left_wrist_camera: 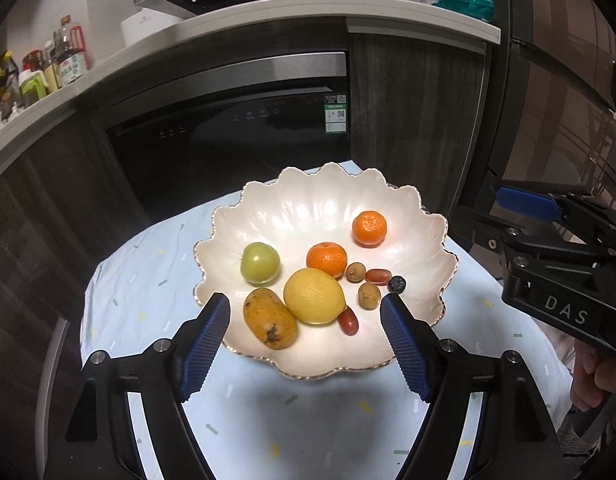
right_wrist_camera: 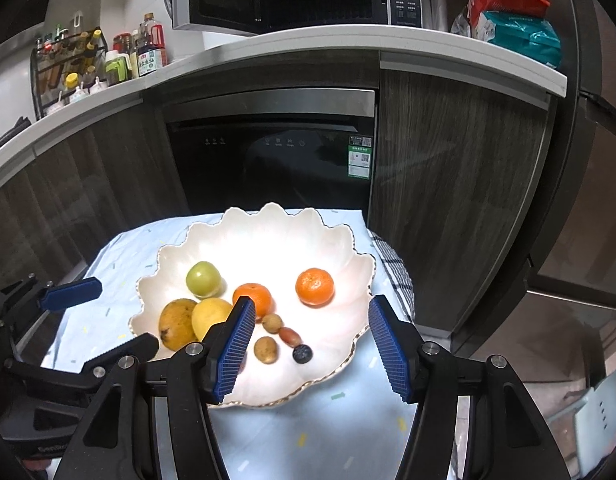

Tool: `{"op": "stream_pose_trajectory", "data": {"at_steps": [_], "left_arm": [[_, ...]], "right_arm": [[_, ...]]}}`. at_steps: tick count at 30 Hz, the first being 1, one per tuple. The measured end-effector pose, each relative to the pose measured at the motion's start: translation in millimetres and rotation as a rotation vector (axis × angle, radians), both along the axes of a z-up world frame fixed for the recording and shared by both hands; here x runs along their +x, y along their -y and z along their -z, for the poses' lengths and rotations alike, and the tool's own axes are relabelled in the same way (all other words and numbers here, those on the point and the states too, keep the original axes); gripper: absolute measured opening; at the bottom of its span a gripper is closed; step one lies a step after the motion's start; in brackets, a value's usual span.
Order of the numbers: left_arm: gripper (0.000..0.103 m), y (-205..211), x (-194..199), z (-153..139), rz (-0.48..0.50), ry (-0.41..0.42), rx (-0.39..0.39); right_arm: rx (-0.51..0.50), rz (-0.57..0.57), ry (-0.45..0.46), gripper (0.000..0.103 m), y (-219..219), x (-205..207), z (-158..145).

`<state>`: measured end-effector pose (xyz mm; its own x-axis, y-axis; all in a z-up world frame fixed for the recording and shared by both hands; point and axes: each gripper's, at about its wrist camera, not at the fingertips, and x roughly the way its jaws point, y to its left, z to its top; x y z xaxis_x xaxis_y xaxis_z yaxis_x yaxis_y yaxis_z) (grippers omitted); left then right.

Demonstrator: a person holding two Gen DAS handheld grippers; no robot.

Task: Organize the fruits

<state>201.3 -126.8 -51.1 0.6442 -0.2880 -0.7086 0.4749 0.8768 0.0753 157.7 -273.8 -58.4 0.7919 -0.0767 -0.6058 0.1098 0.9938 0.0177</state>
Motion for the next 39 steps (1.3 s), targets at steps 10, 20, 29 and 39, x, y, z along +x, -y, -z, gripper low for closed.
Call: {"op": "stream_pose_trajectory", "data": {"at_steps": [10, 20, 29, 39], "left_arm": [[0.077, -25.0, -21.4, -9.9, -0.075, 0.038, -0.005], [0.078, -51.9, -47.0, -18.0, -0.165, 0.063, -0.02], [0.08, -68.0, -68.9, -23.8, -0.218, 0.076, -0.02], [0.082, -86.1, -90.8, -26.8, -0.305, 0.09, -0.028]], "right_arm": [[-0.01, 0.0, 0.01, 0.065, -15.0, -25.6, -5.9], [-0.015, -0.017, 0.02, 0.065, -32.7, -50.0, -10.5], [-0.01, -0.02, 0.016, 0.065, -43.9, -71.4, -10.4], [-0.008, -0.017, 0.014, 0.065, -50.6, -90.4, -8.8]]}}
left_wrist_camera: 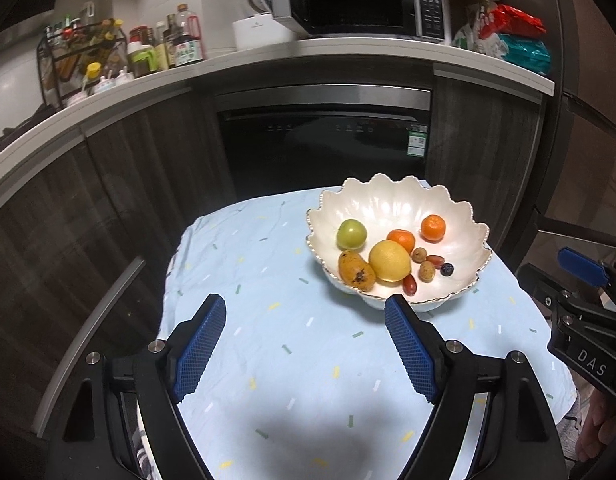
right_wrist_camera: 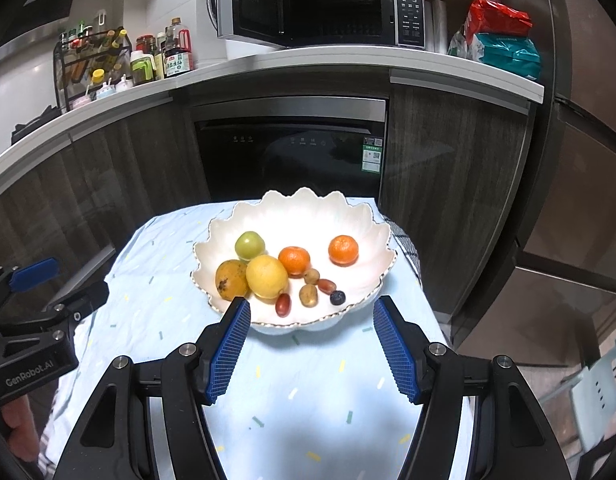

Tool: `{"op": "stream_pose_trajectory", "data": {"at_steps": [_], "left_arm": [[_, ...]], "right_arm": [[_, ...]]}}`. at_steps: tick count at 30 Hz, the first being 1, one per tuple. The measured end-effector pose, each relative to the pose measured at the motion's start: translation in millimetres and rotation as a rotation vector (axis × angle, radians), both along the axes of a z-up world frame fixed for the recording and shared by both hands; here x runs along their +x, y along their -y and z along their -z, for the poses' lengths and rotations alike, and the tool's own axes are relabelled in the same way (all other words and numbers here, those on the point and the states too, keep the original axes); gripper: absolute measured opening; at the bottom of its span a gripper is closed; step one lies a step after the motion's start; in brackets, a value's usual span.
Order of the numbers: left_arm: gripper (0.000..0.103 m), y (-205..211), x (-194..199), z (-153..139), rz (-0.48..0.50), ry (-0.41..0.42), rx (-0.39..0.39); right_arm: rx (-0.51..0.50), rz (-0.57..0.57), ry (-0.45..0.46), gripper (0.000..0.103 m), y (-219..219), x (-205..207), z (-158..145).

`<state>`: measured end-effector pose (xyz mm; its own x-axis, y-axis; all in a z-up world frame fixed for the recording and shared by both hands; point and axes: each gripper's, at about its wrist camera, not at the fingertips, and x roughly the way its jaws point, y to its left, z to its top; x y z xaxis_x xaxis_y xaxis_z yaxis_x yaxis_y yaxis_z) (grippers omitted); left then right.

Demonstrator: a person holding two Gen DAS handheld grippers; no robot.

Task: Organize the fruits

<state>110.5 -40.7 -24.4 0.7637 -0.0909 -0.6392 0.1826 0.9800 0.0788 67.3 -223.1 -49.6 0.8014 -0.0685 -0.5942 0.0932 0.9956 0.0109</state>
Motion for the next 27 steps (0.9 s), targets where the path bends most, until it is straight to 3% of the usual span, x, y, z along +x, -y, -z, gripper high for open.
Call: {"op": "stream_pose_trajectory", "data": {"at_steps": [4, 27], "left_arm": [[0.082, -4.7, -7.8, -0.5, -0.022, -0.003, -0.002], [0.086, -21.6, -39.6, 3.5, -0.123, -0.019, -0.035]], "right_arm": [[0.001, 0.004, 0.003, 0.071, -1.8, -8.1, 2.2], [-0.01, 0.003, 0.01, 0.071, -5.8, -39.8, 8.9]]}}
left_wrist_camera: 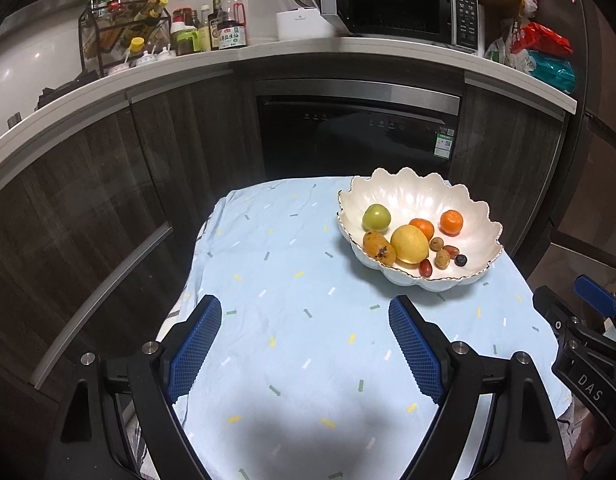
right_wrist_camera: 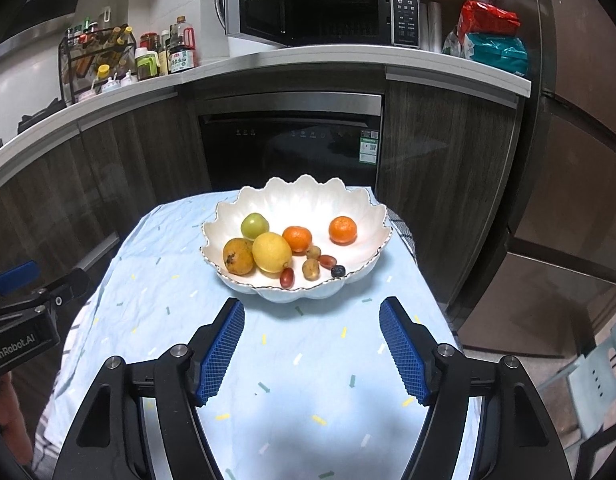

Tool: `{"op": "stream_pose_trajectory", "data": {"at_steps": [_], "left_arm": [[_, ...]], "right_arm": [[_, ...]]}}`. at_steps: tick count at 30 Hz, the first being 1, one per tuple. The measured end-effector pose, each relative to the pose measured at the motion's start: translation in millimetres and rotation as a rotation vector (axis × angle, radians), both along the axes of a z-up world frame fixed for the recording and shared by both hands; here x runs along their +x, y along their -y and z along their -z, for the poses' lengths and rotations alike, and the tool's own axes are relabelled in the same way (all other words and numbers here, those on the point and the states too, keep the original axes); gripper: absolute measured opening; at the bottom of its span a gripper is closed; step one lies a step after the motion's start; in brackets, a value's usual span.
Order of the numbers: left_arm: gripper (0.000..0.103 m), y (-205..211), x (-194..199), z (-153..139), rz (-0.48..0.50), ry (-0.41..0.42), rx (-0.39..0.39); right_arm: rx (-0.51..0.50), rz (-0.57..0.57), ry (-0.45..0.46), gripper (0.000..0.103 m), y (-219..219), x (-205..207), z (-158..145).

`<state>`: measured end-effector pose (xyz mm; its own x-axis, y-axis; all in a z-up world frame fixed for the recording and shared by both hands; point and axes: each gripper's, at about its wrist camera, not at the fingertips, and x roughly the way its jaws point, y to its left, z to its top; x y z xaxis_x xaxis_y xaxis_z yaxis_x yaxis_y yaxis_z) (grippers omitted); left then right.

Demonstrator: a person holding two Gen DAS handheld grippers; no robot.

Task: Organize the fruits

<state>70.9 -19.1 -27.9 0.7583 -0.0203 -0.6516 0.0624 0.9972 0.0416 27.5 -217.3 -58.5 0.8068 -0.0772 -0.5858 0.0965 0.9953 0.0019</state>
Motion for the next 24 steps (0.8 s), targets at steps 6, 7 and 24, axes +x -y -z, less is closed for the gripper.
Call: {"op": "stream_pose_trajectory", "data": {"at_steps": [6, 7, 24], "left_arm": [[0.086, 0.4, -3.7, -3.5, 0.004, 0.006, -0.013], [0.086, 0.3, -3.9, -3.9, 0.006, 0.006, -0.015], [0.086, 0.4, -6.4, -5.8, 0.004, 0.011, -0.017]], "right_arm": [[0.005, 0.005, 0.012, 0.073, 2.5, -2.9, -3.2], [0.006, 0.006, 0.013, 0.073, 2.6, -2.7, -3.6], [0.004, 0.005, 0.014, 0.073, 2.6, -3.9, -5.1]]}}
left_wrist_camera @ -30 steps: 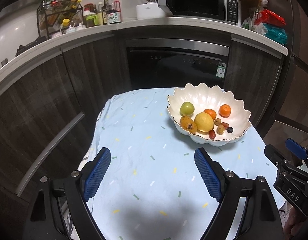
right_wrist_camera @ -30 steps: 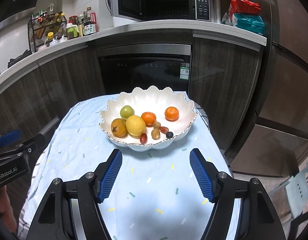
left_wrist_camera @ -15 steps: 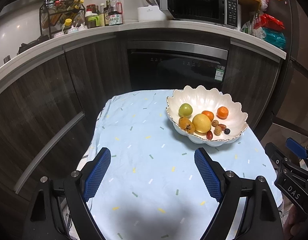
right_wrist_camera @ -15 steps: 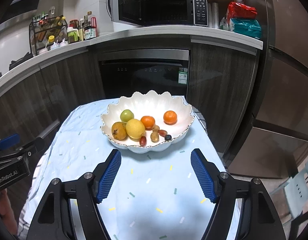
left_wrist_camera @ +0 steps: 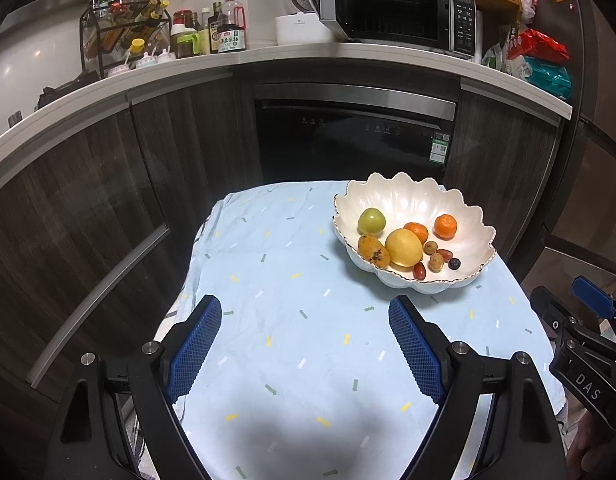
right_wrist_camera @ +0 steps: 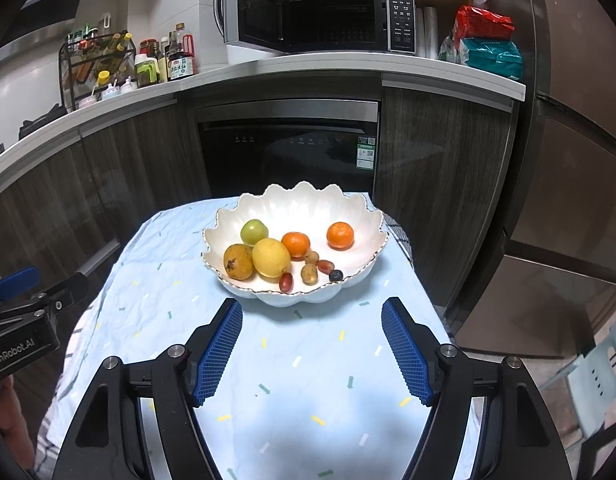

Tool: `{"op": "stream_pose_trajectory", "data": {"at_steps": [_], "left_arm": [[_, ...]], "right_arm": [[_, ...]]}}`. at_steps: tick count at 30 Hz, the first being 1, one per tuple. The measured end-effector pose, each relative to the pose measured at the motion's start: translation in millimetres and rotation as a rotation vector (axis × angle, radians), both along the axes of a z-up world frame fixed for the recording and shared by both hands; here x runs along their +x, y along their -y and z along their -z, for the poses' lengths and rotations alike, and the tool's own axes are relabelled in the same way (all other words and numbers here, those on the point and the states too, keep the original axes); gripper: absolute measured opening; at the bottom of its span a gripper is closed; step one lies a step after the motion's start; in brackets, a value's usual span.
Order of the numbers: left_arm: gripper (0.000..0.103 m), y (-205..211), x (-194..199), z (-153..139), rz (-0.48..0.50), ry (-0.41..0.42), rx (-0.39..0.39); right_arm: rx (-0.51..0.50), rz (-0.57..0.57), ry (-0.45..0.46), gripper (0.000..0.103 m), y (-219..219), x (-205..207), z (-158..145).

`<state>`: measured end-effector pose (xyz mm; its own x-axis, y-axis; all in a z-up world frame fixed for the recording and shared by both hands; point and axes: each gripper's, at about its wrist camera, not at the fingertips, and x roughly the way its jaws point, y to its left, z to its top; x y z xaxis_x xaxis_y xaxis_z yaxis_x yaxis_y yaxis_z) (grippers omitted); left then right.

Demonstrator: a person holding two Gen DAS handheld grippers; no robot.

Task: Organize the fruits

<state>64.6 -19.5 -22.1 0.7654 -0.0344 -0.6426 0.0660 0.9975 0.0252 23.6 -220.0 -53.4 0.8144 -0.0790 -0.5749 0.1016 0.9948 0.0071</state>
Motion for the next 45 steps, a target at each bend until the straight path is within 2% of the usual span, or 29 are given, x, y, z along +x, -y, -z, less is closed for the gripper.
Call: {"op": "stream_pose_trajectory", "data": {"at_steps": [45], "left_arm": [[0.086, -0.3, -0.1, 0.9, -0.003, 0.003, 0.023]], "right_arm": [[0.001, 0.001, -0.001, 0.073, 0.4, -1.0, 0.0]]}}
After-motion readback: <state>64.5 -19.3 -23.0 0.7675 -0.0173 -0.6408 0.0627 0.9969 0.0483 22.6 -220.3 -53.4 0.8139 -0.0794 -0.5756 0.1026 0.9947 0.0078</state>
